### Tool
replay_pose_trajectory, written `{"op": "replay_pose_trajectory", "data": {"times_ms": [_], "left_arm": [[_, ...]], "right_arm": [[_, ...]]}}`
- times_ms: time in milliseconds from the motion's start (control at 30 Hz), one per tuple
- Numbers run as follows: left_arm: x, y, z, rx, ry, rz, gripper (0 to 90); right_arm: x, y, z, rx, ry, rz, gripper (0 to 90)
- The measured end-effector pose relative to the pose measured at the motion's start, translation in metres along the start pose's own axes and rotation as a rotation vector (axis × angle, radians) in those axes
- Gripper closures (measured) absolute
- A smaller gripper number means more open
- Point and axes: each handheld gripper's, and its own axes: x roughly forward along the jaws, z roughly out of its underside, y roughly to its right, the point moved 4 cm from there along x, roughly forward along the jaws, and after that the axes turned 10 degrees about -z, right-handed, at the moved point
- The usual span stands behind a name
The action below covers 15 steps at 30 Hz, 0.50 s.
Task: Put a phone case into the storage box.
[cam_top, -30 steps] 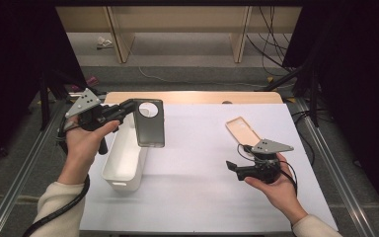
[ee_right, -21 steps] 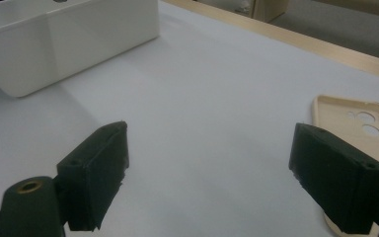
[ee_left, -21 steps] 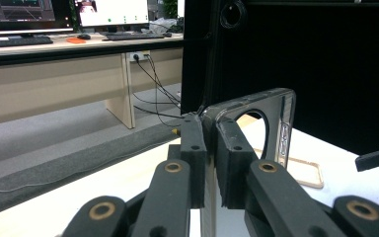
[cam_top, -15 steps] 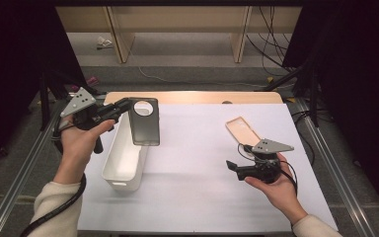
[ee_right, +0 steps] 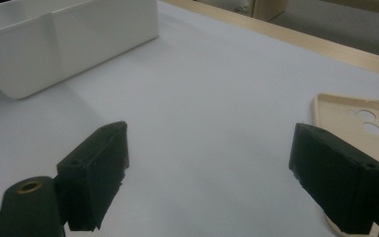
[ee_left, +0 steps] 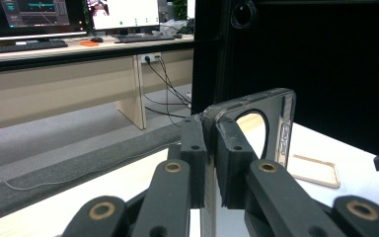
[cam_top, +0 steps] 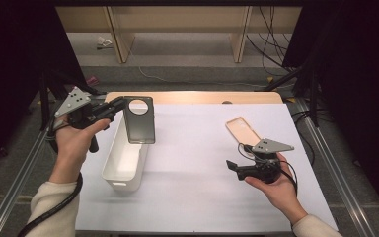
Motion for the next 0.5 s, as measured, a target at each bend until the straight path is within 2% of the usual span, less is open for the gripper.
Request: {"op": "replay_pose_trajectory", "data": {"times_ms": [500], "left_arm": [[-0.001, -0.0064, 0.0023, 0.002, 0.0, -0.016, 82.8]], "right_arm": [[-0.0003, 0.0003, 0.0, 0.002, 0.001, 0.002, 16.2]]}}
